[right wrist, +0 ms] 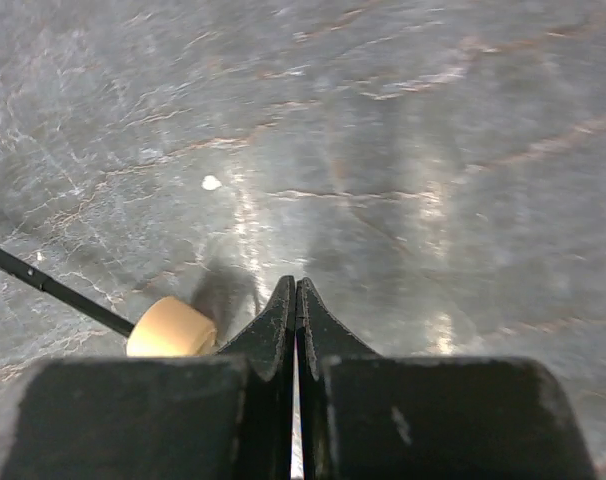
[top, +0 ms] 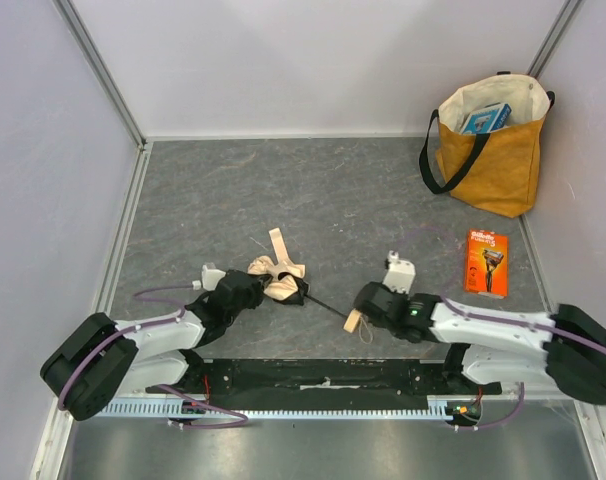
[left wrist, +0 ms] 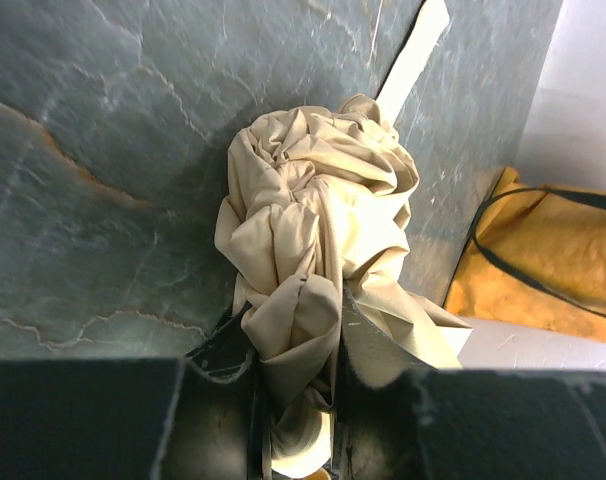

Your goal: Put away the umbrella

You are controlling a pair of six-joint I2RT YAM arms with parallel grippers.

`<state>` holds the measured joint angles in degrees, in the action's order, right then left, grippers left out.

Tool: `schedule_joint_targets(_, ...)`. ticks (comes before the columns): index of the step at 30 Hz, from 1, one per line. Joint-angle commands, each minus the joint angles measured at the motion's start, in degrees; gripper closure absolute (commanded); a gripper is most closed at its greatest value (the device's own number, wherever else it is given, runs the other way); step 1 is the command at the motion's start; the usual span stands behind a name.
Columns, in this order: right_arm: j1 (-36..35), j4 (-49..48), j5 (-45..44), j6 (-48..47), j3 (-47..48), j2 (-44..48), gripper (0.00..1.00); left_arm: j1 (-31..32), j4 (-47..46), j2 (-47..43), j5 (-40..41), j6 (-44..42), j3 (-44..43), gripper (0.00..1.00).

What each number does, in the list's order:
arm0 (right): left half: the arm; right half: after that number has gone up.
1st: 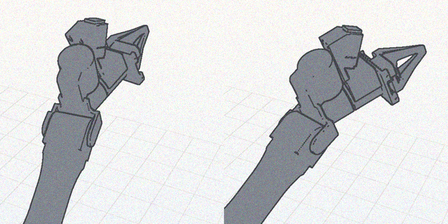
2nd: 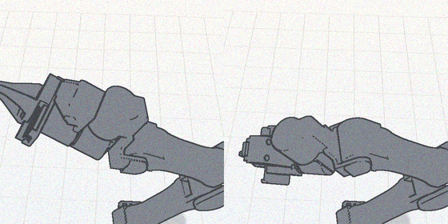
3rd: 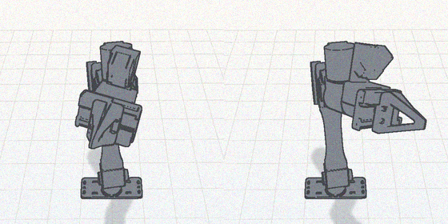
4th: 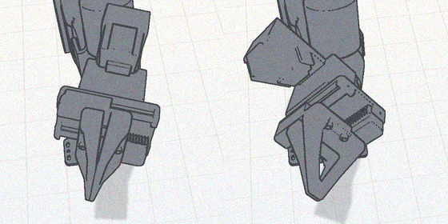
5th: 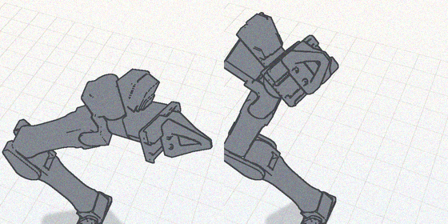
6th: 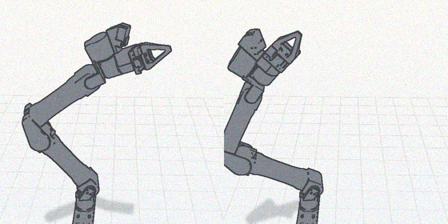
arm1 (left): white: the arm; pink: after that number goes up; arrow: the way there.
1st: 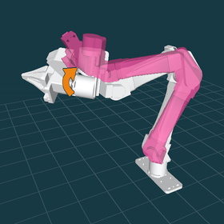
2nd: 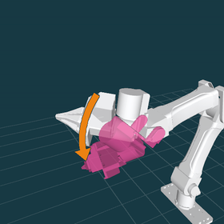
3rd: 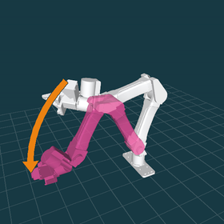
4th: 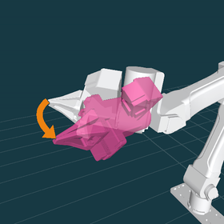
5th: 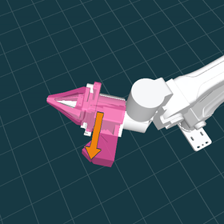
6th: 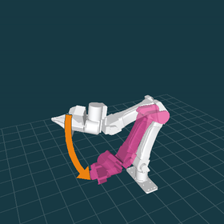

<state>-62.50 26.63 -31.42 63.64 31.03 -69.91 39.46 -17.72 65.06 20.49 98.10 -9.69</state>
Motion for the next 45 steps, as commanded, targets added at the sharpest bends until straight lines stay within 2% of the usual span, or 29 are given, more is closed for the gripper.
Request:
schedule_joint_targets(1,1.2,9.5,-1.5,6.5,-4.0,12.8,1.00,0.9,11.3,2.1,-4.0,-1.1,-0.2,0.98)
schedule_joint_targets(6,1.1,13.1,5.2,8.2,-6.3,15.8,1.00,0.9,11.4,3.0,-3.5,-0.6,-0.8,0.98)
schedule_joint_targets(15,-0.3,12.2,8.9,4.3,-6.4,12.5,1.00,0.8,11.4,3.6,-1.9,-0.7,-1.0,0.98)
schedule_joint_targets(17,-1.0,6.6,9.4,3.4,-6.2,10.4,1.00,1.0,11.4,3.5,-2.3,-0.7,-0.9,0.98)
schedule_joint_targets(18,-1.1,0.3,9.8,2.6,-6.0,8.6,1.00,1.1,11.4,3.4,-2.6,-0.6,-0.8,0.98)
schedule_joint_targets(20,-1.3,-16.4,11.5,0.4,-0.6,-0.7,1.00,1.3,11.4,3.3,-3.7,0.2,-0.4,0.98)
schedule_joint_targets(21,-1.5,-22.5,10.9,-3.0,6.1,-8.2,1.00,1.7,11.3,3.1,-3.6,0.2,-0.3,0.98)
schedule_joint_targets(22,-1.7,-19.8,7.7,-4.1,14.0,-12.1,1.00,1.7,11.4,2.9,-3.6,0.2,-0.3,0.98)
schedule_joint_targets(24,-1.5,-21.8,4.9,-6.2,19.5,-17.0,1.00,2.1,12.1,1.7,-3.6,0.3,-0.3,0.98)
schedule_joint_targets(27,0.0,-22.4,2.2,-7.6,19.6,-16.4,1.00,2.3,13.1,1.1,-3.9,0.5,-0.6,0.98)
schedule_joint_targets(31,2.1,-26.1,7.3,-8.3,18.0,-18.7,1.00,2.3,11.9,1.6,-4.3,1.2,0.5,0.98)
schedule_joint_targets(34,2.0,-23.7,7.2,-8.6,18.5,-19.9,1.00,2.4,11.5,1.4,-4.2,1.8,1.2,0.98)
schedule_joint_targets(36,1.6,-21.4,5.6,-13.0,16.5,-16.9,1.00,2.4,11.5,0.7,-3.0,1.1,1.1,0.98)
schedule_joint_targets(40,0.8,-10.7,4.3,-32.3,17.3,-12.8,1.00,2.4,12.9,1.3,-3.2,0.2,-0.3,0.98)
schedule_joint_targets(42,-0.8,-11.7,3.4,-40.3,15.6,-9.4,0.87,2.3,13.6,2.1,-3.9,-0.3,-0.9,0.98)
schedule_joint_targets(45,-1.1,-19.3,12.9,-53.7,13.5,-6.2,0.64,2.5,14.0,3.8,-4.9,0.3,-1.2,0.98)
